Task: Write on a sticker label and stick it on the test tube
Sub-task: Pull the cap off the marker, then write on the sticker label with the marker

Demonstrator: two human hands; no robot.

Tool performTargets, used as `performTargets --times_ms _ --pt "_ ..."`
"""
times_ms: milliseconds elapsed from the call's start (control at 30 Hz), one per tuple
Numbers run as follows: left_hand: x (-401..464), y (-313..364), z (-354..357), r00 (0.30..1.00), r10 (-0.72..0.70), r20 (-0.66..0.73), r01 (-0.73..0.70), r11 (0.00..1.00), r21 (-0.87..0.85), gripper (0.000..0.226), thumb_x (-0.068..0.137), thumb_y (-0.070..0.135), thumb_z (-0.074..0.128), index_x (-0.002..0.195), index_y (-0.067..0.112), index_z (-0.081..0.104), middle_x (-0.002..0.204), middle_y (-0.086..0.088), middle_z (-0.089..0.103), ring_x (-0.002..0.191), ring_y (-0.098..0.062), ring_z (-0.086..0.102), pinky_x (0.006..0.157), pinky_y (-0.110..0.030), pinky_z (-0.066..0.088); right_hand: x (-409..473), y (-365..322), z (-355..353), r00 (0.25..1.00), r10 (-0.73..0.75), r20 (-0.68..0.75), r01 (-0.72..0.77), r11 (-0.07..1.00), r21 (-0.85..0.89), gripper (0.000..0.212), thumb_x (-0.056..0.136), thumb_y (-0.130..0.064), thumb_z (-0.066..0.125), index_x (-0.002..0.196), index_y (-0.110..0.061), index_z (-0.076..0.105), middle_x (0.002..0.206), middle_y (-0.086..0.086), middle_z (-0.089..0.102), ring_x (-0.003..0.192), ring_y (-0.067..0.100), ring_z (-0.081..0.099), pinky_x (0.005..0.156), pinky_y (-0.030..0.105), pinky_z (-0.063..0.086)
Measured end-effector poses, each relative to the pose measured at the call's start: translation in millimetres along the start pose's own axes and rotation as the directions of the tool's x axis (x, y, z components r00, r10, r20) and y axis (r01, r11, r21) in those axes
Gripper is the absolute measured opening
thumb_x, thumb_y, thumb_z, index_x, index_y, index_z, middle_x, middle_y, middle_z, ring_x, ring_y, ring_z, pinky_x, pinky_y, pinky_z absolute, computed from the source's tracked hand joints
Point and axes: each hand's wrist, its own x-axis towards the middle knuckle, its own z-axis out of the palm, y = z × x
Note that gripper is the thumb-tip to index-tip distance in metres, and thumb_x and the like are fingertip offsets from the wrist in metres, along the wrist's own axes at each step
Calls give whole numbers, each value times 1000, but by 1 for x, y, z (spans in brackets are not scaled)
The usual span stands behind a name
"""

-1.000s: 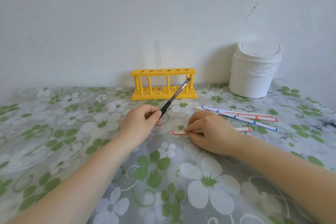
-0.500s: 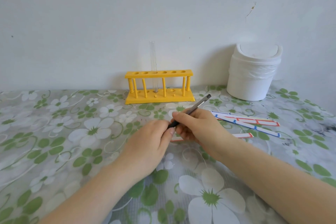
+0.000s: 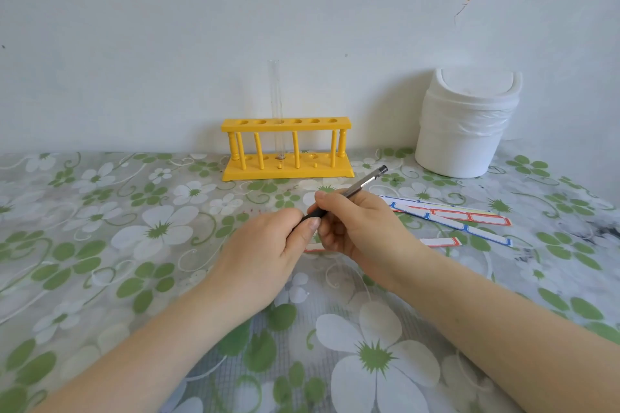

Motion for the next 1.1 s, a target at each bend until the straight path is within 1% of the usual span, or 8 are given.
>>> performTargets --times_ms 267,400,467,533,600,733,900,1100 --pt "1 -3 -2 993 -112 37 117 980 -161 56 75 64 37 55 12 42 47 5 33 46 -11 36 48 -24 29 1 -7 -4 996 -61 -59 59 998 -37 24 88 -14 53 68 -6 63 53 5 55 50 14 45 54 24 40" --pt "-4 -18 -2 995 -69 75 71 997 -19 39 87 47 41 78 15 62 68 1 57 66 -9 49 59 -25 37 4 -15 -19 984 4 -179 6 998 56 20 87 -17 52 76 -8 66 55 7 64 49 16 53 53 23 44" --pt "-6 -22 -3 993 -17 118 15 1000 12 27 90 39 45 86 23 66 80 6 58 79 -5 51 66 -24 39 4 -13 -26 977 35 -212 -24 998 51 16 86 -19 57 83 -7 67 61 7 67 50 14 58 52 22 48" --pt "-6 -24 -3 989 48 141 -51 999 16 26 89 41 48 95 27 69 92 12 61 89 -2 51 74 -18 41 5 -9 -29 974 22 -227 -25 1000 -10 12 81 -19 65 83 -7 66 62 5 66 50 11 58 50 19 49" --pt "-6 -26 -3 978 107 180 -117 992 48 40 85 51 41 105 29 69 107 17 64 102 1 50 84 -13 39 6 -5 -28 970 -25 -241 -4 993 -119 12 76 -18 72 72 -11 63 56 2 62 48 11 54 48 20 47" --pt "-8 -25 -4 940 111 323 -154 982 110 53 82 56 30 119 33 61 124 20 58 117 4 45 96 -22 42 8 0 -23 958 -114 -262 45 965 -258 16 77 -18 70 67 -12 58 49 0 59 43 11 49 44 19 41" --pt "-13 -13 0 950 116 289 -179 963 201 62 78 55 21 114 28 64 119 16 60 110 -10 52 85 -34 49 8 6 -16 948 -200 -249 95 921 -378 17 78 -15 64 67 -10 52 43 0 58 37 10 49 41 20 42" --pt "-16 -14 3 955 89 283 -152 966 209 61 81 56 20 120 31 60 120 17 55 110 -9 50 85 -31 48 12 18 -17 931 -289 -225 116 815 -567 27 75 -15 63 55 -13 44 39 -1 56 39 10 44 50 26 39"
